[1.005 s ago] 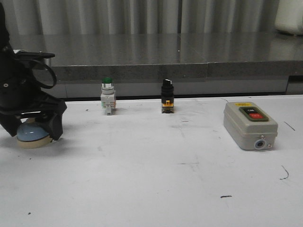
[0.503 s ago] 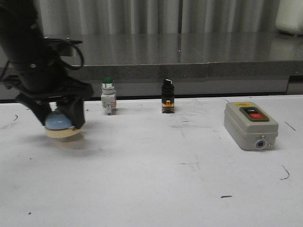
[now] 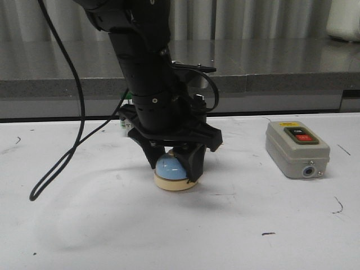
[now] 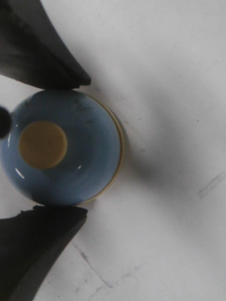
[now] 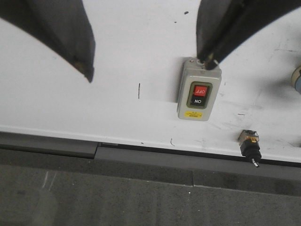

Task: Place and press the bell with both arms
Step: 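Carry the blue bell with the left gripper toward the table center, then open the left gripper and lift it away from the bell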

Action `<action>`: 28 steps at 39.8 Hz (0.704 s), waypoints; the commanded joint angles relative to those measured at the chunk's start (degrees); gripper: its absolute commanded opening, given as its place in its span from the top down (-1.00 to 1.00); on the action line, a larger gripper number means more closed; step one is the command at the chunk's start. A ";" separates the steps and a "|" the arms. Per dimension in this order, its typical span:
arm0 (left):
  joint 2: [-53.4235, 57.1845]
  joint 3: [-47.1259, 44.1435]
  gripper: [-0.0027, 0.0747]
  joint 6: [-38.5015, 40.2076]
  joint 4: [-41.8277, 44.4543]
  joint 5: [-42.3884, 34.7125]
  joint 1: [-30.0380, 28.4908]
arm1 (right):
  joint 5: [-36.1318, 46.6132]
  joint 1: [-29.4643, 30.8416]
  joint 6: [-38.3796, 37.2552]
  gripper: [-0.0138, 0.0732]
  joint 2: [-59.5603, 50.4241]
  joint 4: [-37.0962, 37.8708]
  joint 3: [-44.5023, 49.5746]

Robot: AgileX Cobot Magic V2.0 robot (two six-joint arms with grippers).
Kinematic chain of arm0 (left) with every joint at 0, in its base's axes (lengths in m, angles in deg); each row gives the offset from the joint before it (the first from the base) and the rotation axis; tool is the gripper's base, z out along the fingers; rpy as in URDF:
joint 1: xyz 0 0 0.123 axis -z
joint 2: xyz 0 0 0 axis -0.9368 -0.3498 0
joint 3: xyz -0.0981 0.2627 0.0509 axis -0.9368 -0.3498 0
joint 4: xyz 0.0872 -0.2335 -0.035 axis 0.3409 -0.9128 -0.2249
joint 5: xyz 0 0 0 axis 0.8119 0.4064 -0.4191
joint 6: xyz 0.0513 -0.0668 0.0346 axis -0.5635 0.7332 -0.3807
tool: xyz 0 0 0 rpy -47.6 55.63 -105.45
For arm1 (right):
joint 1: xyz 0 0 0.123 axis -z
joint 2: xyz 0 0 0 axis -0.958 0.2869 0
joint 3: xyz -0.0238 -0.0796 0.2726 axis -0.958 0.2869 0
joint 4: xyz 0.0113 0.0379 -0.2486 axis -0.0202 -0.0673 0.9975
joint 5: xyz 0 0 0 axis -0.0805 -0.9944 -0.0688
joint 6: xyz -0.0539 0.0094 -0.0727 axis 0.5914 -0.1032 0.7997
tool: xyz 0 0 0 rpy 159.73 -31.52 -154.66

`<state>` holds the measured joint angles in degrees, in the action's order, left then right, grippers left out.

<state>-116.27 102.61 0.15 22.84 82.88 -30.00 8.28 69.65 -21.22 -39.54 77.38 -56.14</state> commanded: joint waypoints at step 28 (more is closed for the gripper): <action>46.22 -25.14 -0.46 3.61 -1.00 -6.54 -7.26 | 3.93 0.29 0.02 -0.44 0.66 0.60 -1.90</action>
<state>-76.90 79.46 2.86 22.59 79.83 -35.89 8.28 69.65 -21.22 -39.54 77.38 -56.14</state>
